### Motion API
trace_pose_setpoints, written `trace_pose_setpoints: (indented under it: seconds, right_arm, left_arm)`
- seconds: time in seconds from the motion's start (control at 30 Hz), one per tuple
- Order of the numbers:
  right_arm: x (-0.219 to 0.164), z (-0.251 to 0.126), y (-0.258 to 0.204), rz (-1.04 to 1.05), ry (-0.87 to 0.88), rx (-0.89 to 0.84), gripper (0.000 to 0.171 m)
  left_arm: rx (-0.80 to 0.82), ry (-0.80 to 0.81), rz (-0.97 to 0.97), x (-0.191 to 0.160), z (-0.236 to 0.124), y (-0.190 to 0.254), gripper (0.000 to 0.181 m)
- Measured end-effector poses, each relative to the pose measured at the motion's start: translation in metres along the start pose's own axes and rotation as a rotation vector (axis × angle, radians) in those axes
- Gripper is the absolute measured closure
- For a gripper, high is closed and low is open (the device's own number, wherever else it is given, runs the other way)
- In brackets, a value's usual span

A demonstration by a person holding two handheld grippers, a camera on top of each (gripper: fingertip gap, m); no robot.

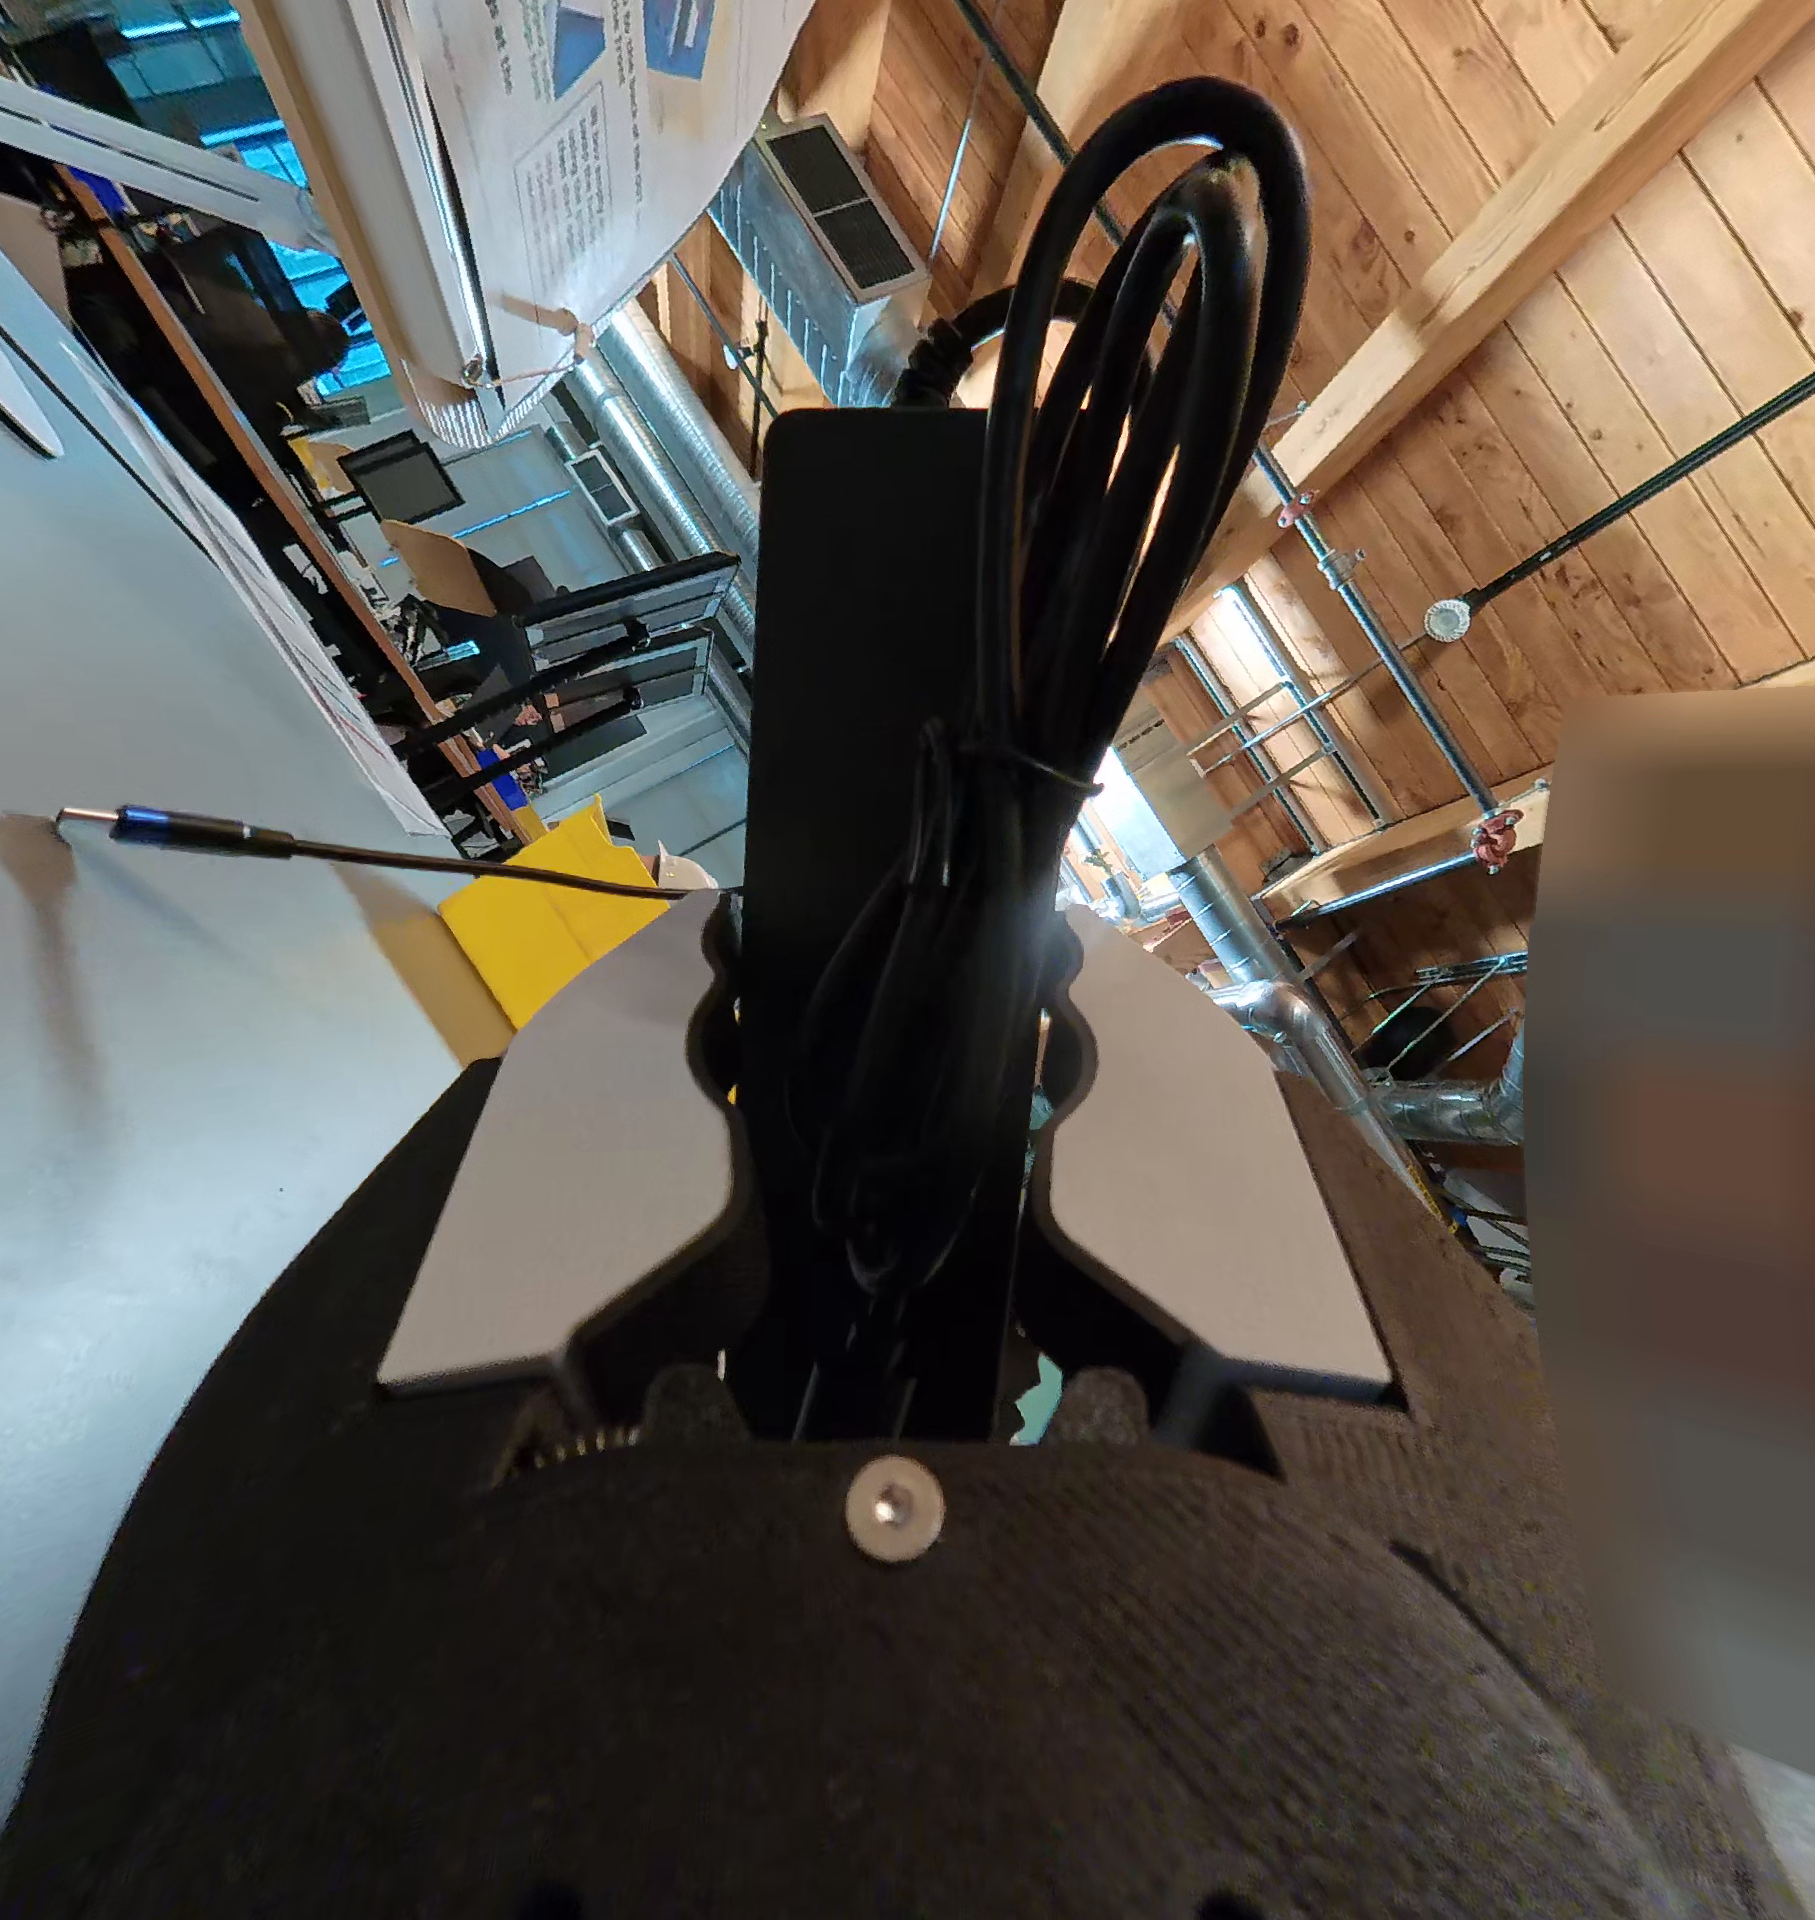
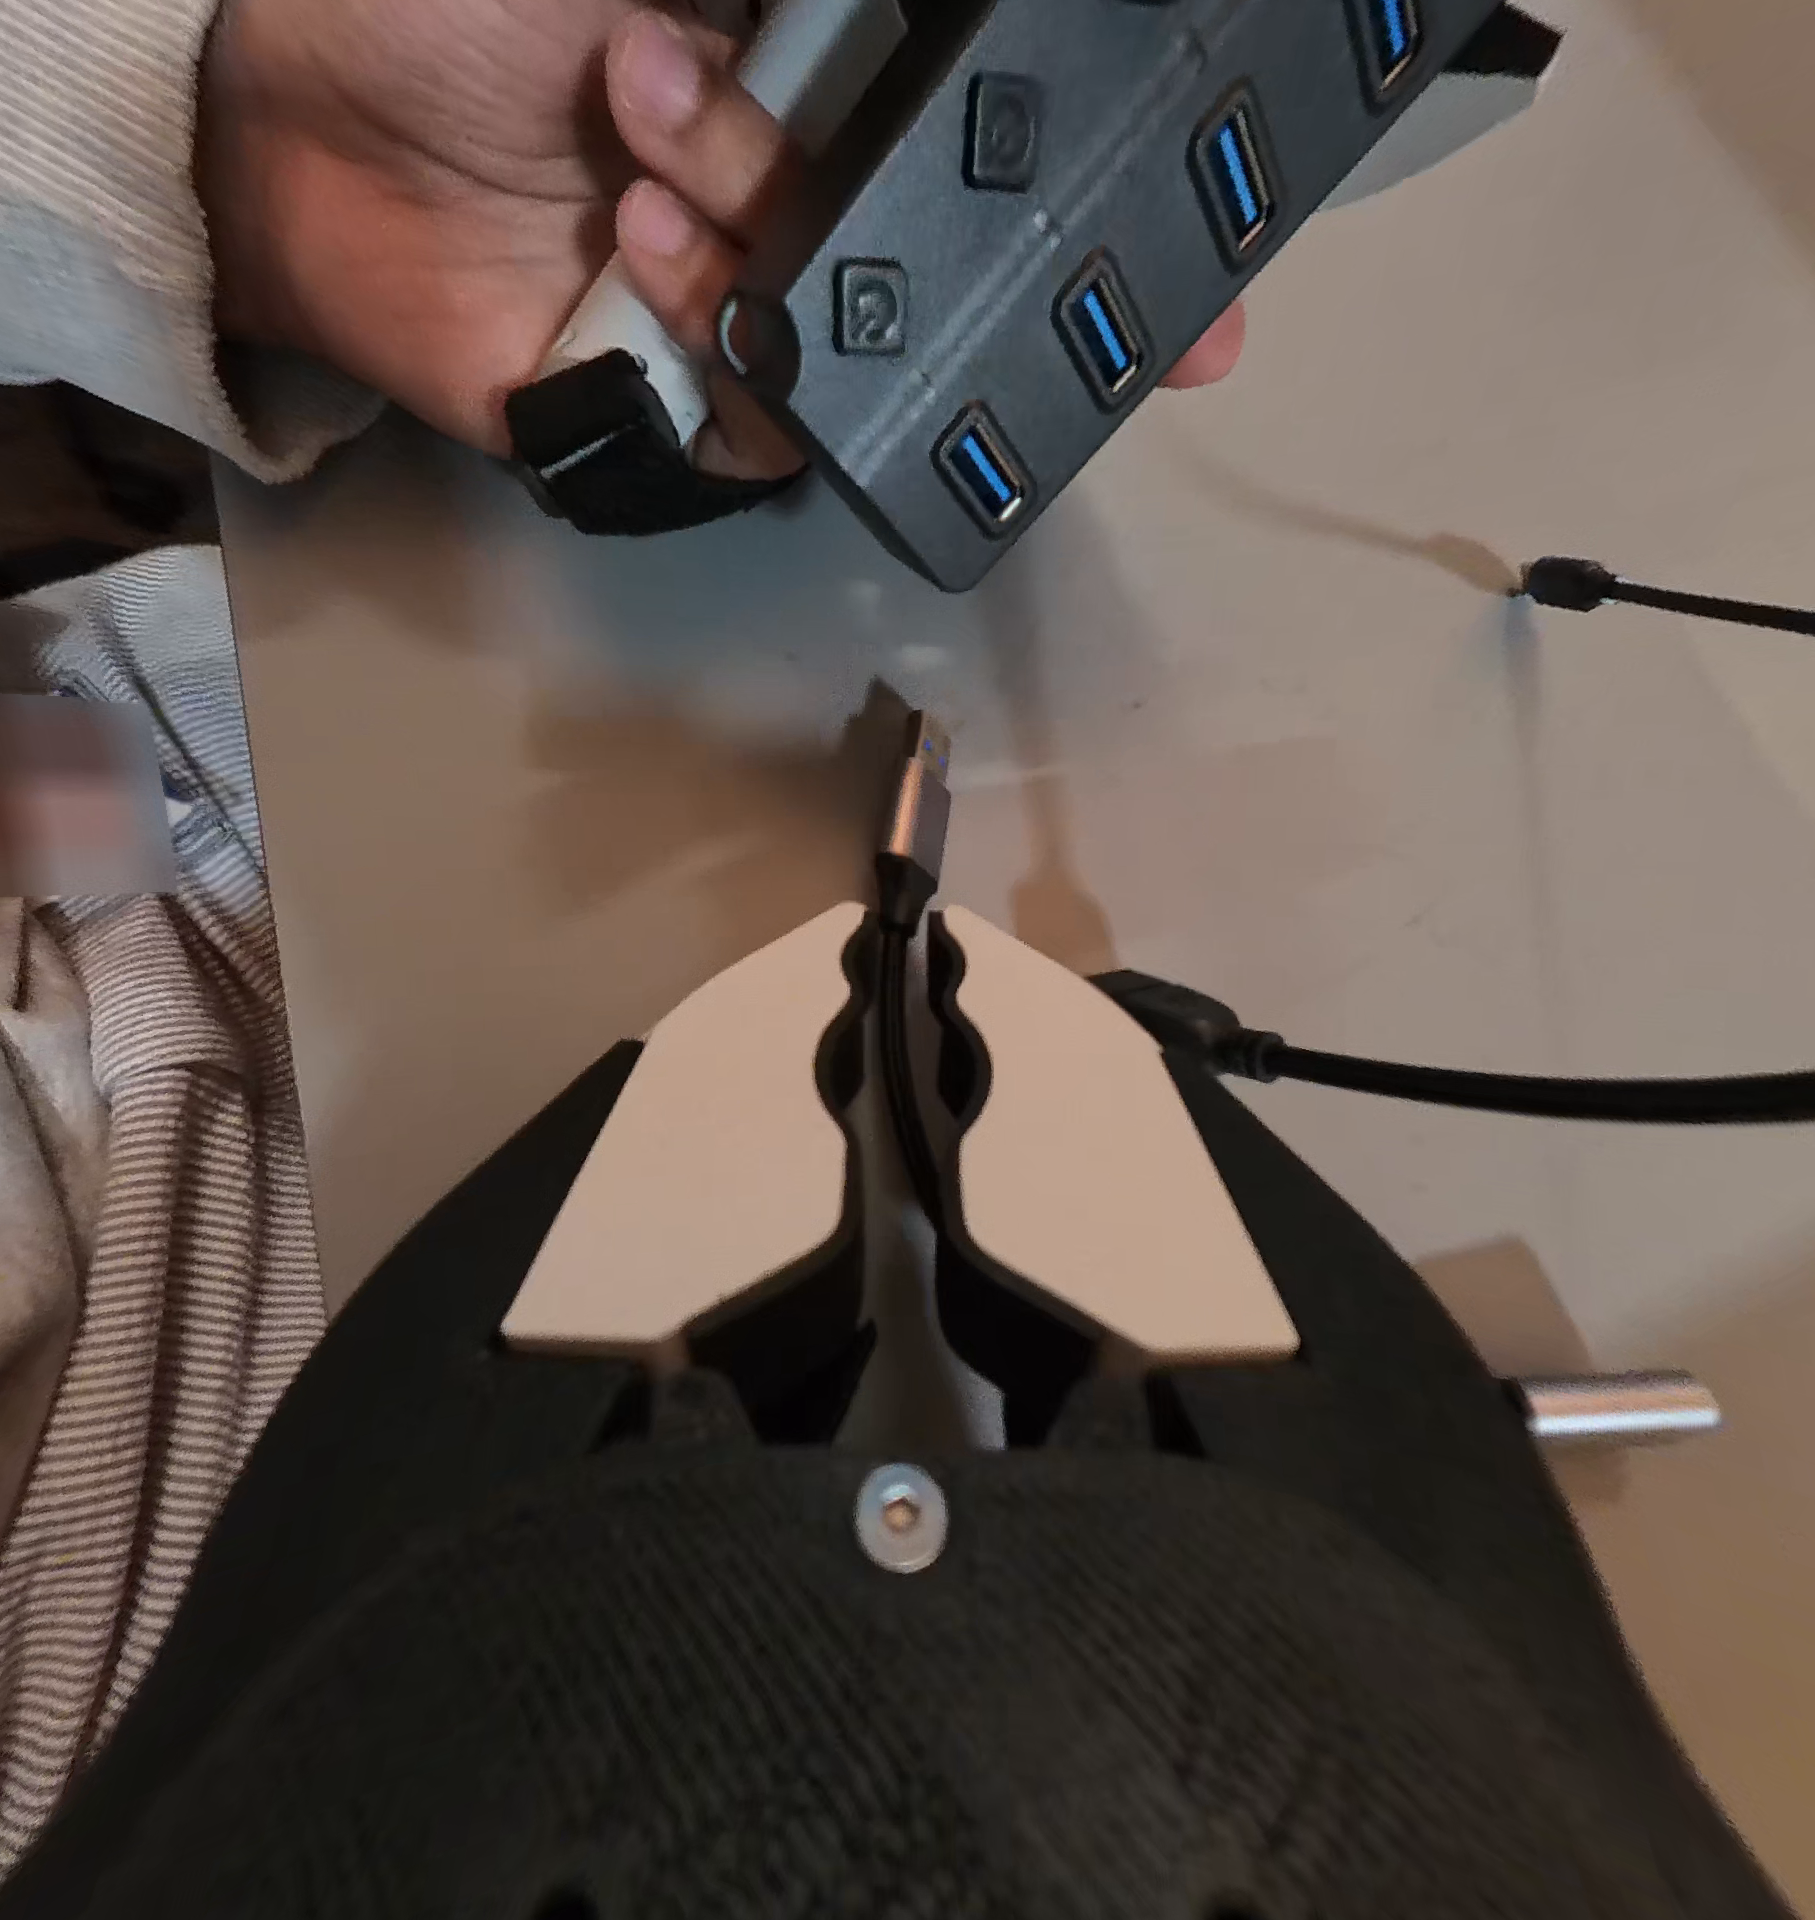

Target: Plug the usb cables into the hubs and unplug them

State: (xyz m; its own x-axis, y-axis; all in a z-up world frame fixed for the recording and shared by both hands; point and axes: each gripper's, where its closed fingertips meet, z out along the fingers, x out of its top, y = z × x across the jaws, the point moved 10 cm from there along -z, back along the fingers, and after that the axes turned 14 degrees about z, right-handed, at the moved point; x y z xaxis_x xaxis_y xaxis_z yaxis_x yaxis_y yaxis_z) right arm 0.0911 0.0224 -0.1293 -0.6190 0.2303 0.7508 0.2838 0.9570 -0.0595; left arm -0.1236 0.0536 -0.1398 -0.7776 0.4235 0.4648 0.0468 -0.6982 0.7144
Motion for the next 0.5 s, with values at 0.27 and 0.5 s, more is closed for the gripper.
trace_pose_setpoints:
  seconds: [0.27, 0.5]
  right_arm:
    - [0.0013, 0.0022, -0.0056, -0.059, 0.001, -0.009, 0.155]
    - [0.0018, 0.0073, -0.0039, -0.041, -0.005, -0.027, 0.159]
  left_arm:
    - [0.001, 0.000, 0.003, 0.0004, -0.0008, 0.0005, 0.124]
    - [-0.004, -0.006, 0.001, 0.0002, -0.0013, 0.0012, 0.124]
